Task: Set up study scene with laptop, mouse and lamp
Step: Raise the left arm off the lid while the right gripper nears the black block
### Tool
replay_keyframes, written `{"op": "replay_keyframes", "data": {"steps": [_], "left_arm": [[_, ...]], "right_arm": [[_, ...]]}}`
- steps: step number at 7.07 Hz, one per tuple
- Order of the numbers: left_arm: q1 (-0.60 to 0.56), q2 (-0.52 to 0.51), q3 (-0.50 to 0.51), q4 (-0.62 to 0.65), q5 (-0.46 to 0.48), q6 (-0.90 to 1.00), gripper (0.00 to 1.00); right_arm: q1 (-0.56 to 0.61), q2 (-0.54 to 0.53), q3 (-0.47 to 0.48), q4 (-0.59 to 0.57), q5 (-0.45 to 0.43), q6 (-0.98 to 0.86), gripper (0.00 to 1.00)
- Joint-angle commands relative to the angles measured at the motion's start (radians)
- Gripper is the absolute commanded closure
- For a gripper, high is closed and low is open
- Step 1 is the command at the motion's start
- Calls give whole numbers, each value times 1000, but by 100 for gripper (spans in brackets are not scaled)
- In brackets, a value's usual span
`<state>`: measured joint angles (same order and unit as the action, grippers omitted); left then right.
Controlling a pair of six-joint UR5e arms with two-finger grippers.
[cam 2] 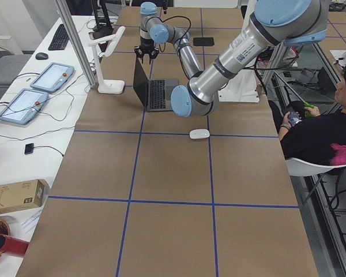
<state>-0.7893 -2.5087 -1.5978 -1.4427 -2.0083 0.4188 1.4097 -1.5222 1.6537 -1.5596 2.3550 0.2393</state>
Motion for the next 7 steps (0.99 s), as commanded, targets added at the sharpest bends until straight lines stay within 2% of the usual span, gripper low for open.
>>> {"op": "replay_keyframes", "data": {"steps": [1,2,3,4,5,7], "left_arm": [[-4,77,-92,2,-3,-2,45],[-5,118,-149,5,-6,-2,41],[-21,164,-221,13,-9,-21,29],[-37,235,-307,13,-10,-79,9],[-68,302,-373,15,-35,-124,1],[-205,449,-415,13,-172,-167,0]], "right_arm": [[0,-1,46,0,4,0,0],[0,0,51,1,10,0,0],[0,8,70,1,16,-1,0],[0,7,124,1,23,-1,0],[0,2,183,0,42,-1,0],[-3,-18,251,1,84,-1,0]]}}
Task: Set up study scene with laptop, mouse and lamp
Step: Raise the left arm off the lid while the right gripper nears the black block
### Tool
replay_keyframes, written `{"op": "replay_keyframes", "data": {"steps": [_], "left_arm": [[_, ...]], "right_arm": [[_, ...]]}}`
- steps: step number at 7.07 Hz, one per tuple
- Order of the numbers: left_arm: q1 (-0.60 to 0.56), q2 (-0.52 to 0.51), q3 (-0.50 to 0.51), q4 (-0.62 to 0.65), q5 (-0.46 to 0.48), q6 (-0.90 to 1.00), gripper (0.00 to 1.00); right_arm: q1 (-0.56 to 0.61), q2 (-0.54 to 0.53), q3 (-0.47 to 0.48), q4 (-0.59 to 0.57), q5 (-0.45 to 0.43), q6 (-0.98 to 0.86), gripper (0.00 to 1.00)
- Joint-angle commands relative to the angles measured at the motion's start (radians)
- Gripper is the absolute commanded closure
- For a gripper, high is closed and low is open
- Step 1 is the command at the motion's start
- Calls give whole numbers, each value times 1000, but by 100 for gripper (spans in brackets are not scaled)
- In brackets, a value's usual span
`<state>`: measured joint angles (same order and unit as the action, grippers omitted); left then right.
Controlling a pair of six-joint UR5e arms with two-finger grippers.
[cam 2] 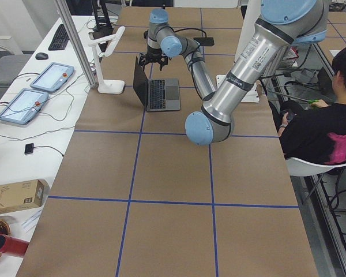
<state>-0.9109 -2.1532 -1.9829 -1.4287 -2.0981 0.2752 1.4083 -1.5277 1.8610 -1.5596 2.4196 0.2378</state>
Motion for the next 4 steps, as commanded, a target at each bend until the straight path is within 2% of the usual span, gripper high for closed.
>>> {"op": "replay_keyframes", "data": {"steps": [1,2,3,4], "left_arm": [[-174,166,-22,-5,-144,-22,0],[-244,215,-13,-2,-155,-22,0],[-311,266,16,-12,-171,-18,0],[-357,330,33,-16,-216,-13,0]], "right_arm": [[-49,-20,82,28,10,-5,0],[-110,-44,99,123,7,-15,0],[-205,-113,99,312,4,-17,0],[-298,-159,105,402,-25,-12,0]]}}
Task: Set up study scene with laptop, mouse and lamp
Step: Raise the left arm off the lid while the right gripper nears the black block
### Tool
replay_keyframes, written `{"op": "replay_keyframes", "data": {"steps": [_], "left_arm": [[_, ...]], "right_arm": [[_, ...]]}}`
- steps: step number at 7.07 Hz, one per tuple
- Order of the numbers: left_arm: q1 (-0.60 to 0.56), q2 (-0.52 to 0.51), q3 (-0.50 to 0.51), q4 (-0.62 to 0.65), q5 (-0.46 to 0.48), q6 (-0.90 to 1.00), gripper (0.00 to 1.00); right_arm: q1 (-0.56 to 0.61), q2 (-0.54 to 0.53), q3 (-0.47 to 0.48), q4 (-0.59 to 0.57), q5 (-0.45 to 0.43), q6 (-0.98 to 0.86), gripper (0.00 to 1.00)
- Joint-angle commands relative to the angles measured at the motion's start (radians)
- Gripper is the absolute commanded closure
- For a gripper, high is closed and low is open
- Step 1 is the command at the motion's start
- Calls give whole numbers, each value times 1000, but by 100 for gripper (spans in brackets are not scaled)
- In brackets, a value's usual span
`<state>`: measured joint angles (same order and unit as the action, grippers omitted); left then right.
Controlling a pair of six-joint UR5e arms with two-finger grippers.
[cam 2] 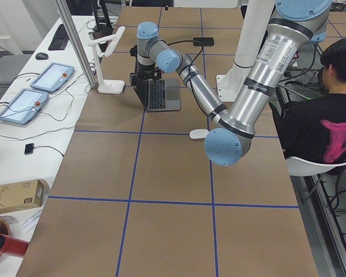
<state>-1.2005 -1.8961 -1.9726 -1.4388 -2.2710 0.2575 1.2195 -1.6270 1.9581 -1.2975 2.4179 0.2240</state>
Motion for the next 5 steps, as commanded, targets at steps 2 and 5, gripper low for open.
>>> {"op": "replay_keyframes", "data": {"steps": [2,5], "left_arm": [[-93,161,24,-55,-54,0,0],[-91,167,26,-58,-54,3,0]], "right_arm": [[-242,-166,85,144,-161,9,0],[-241,-302,84,188,-42,58,0]]}}
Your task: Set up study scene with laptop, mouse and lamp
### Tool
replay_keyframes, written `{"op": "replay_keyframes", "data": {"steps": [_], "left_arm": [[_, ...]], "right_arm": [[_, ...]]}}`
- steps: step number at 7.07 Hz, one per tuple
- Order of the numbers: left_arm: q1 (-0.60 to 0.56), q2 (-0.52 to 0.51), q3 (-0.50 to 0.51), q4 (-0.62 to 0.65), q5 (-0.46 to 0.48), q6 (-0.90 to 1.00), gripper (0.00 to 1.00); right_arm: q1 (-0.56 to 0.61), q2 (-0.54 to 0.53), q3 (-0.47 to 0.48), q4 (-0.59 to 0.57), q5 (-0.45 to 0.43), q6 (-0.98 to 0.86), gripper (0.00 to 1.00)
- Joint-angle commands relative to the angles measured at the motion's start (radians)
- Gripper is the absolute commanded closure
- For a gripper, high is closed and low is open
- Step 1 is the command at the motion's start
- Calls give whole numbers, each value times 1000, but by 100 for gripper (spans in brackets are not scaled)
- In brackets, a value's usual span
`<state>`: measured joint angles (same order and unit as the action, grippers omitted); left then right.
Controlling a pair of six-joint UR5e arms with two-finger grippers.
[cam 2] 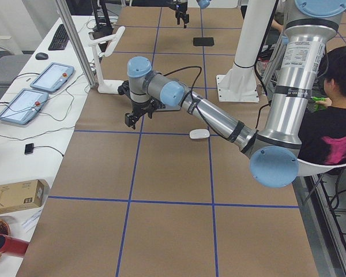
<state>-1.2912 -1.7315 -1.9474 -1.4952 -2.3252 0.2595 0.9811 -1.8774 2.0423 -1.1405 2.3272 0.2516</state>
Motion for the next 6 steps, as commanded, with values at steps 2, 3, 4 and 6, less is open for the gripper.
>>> {"op": "replay_keyframes", "data": {"steps": [2,3,4,6], "left_arm": [[0,10,10,-26,1,4,0],[0,10,33,-60,1,6,0],[0,10,65,-103,1,6,0],[0,10,103,-148,1,10,0]], "right_arm": [[-4,-74,-164,451,117,343,2],[-4,-77,-187,541,118,479,1],[-7,-72,-183,545,115,527,2],[-7,-116,-183,548,118,528,6]]}}
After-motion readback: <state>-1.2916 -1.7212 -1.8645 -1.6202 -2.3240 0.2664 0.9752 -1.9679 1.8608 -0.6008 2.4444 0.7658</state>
